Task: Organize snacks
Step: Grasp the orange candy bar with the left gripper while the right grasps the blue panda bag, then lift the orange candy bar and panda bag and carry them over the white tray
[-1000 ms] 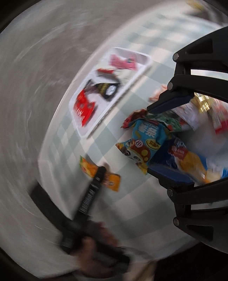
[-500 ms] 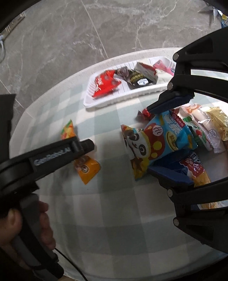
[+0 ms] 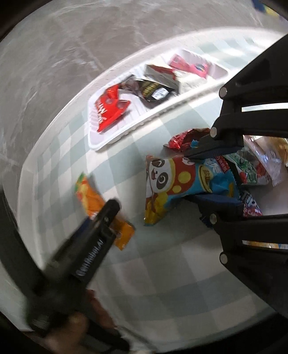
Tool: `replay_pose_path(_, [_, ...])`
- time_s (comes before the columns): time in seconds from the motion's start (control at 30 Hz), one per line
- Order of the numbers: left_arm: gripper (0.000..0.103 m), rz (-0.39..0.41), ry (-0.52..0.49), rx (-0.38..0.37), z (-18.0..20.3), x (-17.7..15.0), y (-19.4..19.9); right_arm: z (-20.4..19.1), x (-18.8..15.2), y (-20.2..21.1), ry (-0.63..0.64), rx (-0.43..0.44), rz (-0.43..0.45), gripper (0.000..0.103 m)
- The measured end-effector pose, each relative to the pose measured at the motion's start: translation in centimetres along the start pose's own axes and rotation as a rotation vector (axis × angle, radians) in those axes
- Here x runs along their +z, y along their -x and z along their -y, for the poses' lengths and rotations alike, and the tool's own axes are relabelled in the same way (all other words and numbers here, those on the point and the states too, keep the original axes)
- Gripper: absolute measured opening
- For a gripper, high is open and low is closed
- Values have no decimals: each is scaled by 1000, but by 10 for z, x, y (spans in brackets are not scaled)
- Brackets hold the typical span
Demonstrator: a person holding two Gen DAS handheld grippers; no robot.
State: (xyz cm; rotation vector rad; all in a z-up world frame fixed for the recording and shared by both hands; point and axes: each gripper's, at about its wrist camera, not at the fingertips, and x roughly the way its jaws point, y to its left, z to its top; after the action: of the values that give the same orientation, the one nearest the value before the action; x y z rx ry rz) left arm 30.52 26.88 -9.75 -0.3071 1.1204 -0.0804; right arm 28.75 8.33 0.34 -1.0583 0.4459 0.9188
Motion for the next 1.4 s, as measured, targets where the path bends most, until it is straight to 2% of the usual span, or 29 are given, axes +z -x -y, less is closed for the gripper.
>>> replay_pose_path(0.13, [19,9,38,-56,-10,-1,1,18,-5,7,-145,92,29,31])
replay_pose_path(0.37, [19,40,103,-136,-21,-1,7,41,-21,22,-395,250,105,31])
replay_pose_path(0.77, [19,72,161,-274,-27,6,30,71,-47,42,-705,450,222,31])
replay_pose_path(1.03, [19,78,161,-333,-18,19,35,90,-63,54,-840,488,284,31])
replay_pose_path(1.4, [19,78,151,-362,-8,41,32,125,-83,55,-996,490,337,31])
